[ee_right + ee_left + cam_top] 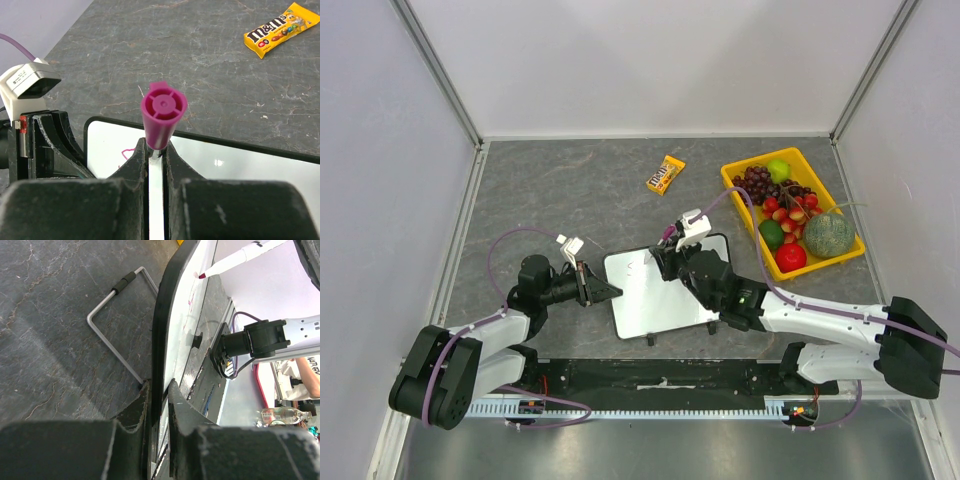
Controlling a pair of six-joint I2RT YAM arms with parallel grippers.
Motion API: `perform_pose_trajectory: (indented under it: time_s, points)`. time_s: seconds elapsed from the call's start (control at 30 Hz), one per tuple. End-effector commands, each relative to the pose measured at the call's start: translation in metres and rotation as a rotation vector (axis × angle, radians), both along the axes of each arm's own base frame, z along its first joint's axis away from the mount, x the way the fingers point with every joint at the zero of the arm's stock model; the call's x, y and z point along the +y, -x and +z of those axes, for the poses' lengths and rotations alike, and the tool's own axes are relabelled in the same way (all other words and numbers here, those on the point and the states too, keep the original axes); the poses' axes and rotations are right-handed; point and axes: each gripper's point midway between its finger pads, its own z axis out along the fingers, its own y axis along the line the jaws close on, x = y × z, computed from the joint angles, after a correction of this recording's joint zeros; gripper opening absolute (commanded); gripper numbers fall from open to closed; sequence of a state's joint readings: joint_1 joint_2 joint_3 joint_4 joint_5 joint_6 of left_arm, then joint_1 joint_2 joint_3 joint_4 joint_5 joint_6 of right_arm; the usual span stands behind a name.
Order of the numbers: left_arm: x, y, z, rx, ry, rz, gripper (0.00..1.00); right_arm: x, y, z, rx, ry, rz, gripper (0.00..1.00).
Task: Write a sentence on the whiteboard
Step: Write on the whiteboard marker without the cap.
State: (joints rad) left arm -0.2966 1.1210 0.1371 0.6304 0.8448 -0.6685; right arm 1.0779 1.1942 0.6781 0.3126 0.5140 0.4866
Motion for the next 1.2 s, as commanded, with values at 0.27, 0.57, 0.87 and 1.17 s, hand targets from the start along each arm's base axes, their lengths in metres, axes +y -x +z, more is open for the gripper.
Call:
perform_pose_trajectory:
  time_s: [0.27,0.57,0.87,1.17]
  points:
    - [0.008,-0.002,-0.021,0.027,-0.066,0.05,0.02,-0.008,-0.002,-0.002,0.006,-0.006,-0.04,0.0]
    - [0.008,-0.001,-0.021,0.03,-0.066,0.049,0.02,-0.01,0.005,-0.017,0.035,0.005,-0.012,0.0]
    - [0.008,-0.002,-0.021,0.028,-0.066,0.05,0.02,-0.012,0.01,-0.025,0.051,-0.002,-0.002,0.0]
    - [0.008,-0.002,-0.02,0.026,-0.065,0.049,0.02,-0.005,0.002,-0.007,0.02,-0.028,-0.017,0.0]
